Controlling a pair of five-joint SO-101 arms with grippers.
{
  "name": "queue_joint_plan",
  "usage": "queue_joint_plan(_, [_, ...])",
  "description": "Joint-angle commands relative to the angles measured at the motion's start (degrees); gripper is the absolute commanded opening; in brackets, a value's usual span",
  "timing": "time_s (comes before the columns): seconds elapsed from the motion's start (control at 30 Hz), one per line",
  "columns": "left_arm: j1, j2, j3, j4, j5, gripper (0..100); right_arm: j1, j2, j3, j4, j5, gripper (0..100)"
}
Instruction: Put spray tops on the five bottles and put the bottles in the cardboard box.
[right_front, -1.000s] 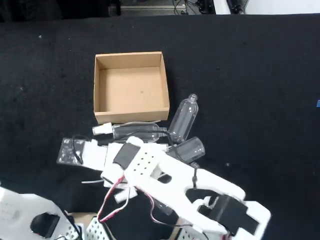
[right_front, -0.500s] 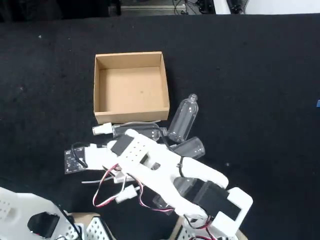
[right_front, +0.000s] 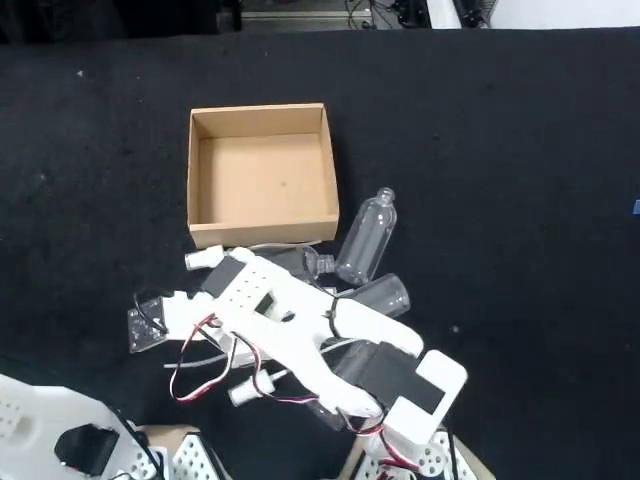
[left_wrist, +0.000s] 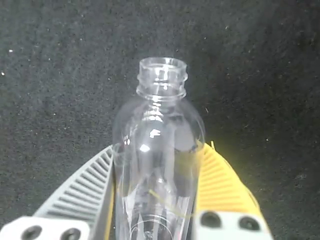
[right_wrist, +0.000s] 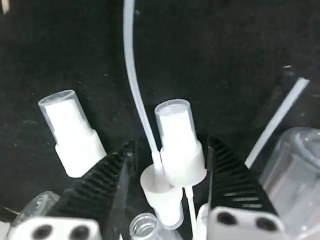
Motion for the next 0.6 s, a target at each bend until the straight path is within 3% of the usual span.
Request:
queue_joint_plan(0.0, [0.13,-0.62,-3.3,-0.88,-0.44,3,0.88,-0.31,-3.65,-1.49,0.53,16.5])
queue_joint_plan(0.3, [0.04,-0.62,-3.3,-0.88,-0.44,3,0.7,-0.84,-4.18,-1.67,-0.35,14.8])
queue_joint_plan(0.57, [0.04,-0.62,-3.3,-0.88,-0.44,3,0.7,-1.01,-10.42,-4.57,-13.8,14.9])
